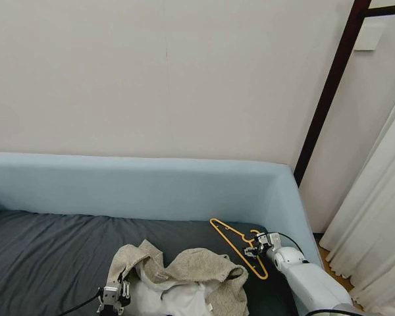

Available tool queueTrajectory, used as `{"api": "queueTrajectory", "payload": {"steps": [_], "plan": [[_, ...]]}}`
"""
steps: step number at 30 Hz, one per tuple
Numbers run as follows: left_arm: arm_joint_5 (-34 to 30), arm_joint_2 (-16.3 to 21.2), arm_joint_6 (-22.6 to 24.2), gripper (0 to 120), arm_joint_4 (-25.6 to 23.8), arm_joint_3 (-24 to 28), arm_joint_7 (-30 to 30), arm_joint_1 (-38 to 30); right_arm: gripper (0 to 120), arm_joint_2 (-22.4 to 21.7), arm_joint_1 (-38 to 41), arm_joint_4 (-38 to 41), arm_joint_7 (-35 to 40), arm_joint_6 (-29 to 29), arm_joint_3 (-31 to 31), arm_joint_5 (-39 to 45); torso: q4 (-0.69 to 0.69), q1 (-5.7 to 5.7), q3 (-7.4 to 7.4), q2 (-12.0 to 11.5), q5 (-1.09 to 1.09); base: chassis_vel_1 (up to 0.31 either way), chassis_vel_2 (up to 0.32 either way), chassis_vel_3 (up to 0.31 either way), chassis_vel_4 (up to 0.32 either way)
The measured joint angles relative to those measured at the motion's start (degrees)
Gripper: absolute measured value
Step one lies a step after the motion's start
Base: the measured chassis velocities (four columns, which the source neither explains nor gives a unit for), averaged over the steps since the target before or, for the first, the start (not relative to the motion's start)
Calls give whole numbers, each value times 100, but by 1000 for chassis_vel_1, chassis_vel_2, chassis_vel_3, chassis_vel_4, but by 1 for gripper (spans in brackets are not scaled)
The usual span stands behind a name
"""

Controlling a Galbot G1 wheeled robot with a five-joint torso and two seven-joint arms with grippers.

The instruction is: Pick up the clothes from the sofa and hang them on the clothes hanger.

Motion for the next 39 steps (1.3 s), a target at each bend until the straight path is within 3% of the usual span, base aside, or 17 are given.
{"api": "queueTrajectory", "payload": {"steps": [19, 26, 35, 39], "plan": [[-17, 2, -48, 1, 91, -3, 7, -42, 7, 99, -66, -216, -201, 45, 254, -208, -1, -1, -1, 0, -1, 0, 0, 0, 0], [-17, 12, -65, 1, 126, 1, 7, -54, 6, 22, -178, -7, -161, 77, 265, -159, -1, -1, 0, 0, 0, 0, 0, 0, 0], [-32, 22, -75, 1, 127, 2, 8, -57, 6, -282, -414, 970, 312, 326, 64, 65, 0, -1, 1, 0, 1, 0, 0, 0, 0], [-82, 84, -76, 1, 158, 18, 3, -60, 6, -869, -826, 2606, 856, 1023, -141, -252, -1, -1, 0, 0, 0, 0, 0, 0, 0]]}}
